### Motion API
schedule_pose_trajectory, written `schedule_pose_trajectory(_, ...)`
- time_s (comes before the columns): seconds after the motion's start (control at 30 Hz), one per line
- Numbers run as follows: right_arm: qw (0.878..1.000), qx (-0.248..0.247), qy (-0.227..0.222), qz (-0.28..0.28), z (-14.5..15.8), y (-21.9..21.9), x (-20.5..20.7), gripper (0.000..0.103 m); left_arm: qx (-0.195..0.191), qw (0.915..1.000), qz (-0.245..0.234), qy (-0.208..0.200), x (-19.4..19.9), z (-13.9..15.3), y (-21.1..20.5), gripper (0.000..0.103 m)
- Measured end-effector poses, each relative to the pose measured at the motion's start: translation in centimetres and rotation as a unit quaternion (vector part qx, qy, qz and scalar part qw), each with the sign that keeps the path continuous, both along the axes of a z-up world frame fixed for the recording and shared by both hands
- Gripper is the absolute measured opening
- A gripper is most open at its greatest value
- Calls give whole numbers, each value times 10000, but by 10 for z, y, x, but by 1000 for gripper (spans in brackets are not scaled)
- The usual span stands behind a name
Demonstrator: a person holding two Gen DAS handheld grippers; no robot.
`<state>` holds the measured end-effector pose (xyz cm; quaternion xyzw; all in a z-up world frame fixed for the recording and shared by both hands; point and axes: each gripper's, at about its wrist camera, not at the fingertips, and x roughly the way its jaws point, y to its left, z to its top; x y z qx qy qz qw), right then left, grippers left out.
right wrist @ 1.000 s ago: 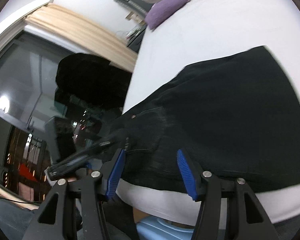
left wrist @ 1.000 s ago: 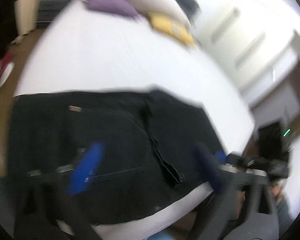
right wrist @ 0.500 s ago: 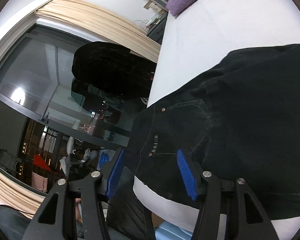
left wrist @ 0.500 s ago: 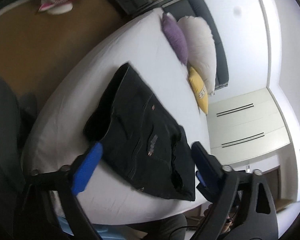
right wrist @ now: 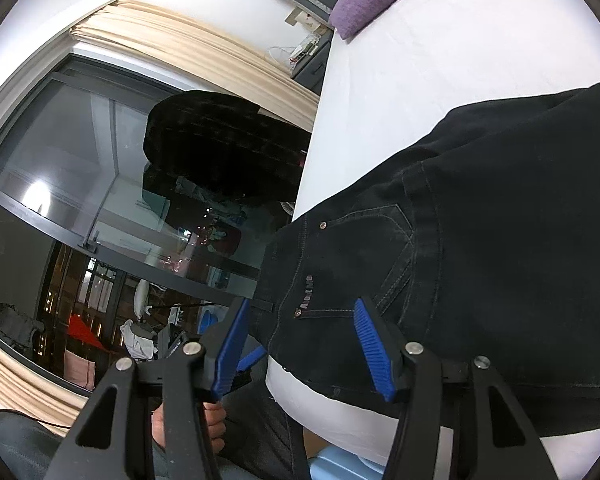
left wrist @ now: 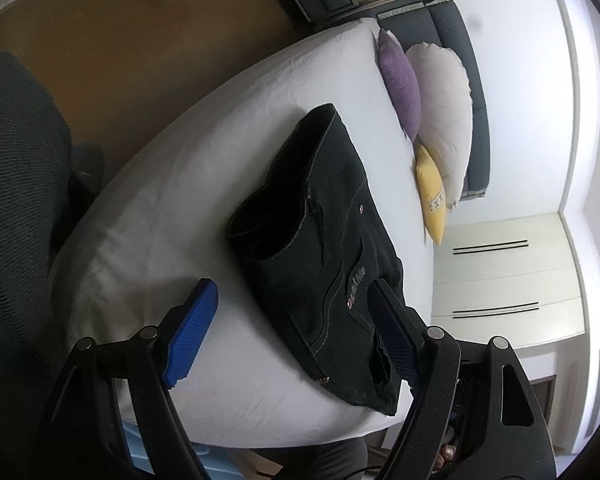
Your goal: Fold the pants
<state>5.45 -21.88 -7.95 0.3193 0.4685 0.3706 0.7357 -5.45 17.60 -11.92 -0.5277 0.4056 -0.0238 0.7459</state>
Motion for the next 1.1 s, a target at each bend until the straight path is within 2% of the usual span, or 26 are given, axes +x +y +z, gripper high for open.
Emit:
schedule_pose_trajectory(0.23, 10000, 12, 12, 67, 0, 4, 1, 58, -229, 9992, 289, -171, 15, -23, 3, 75)
schedule_pose_trajectory(0.3, 10000, 17, 18, 84, 0, 6, 4, 58, -220, 9992, 290, -176, 22, -26, 3, 62)
schedule_pose_trajectory(0.33, 9999, 13, 13, 103, 0, 8, 6, 58, -224, 9993, 264, -140, 24, -28, 2, 49)
schedule_pose_trajectory(0.37, 9999, -20, 1, 143, 1, 11, 9, 58, -248, 9993, 268, -77, 25, -32, 0, 42)
schedule_pose_trajectory(0.43, 9997, -74, -2, 220, 1, 18, 16, 58, -267, 9994, 237, -3, 28, -35, 0, 31)
schedule_pose_trajectory(0.6, 9986, -324, 143, 381, -11, 31, 32, 58, -388, 9991, 170, -40, 35, -37, 6, 20)
schedule_pose_trajectory(0.73, 9969, -548, 428, 360, -28, 31, 41, 58, -202, 9997, 69, -130, 42, -25, 5, 16)
schedule_pose_trajectory(0.83, 9911, -1043, 751, 344, -50, 32, 45, 56, 27, 9996, -84, -284, 45, -5, 3, 15)
schedule_pose_trajectory(1.1, 9934, -1015, 419, 318, -60, 32, 33, 56, 769, 9909, -647, -893, 66, 65, -37, 14)
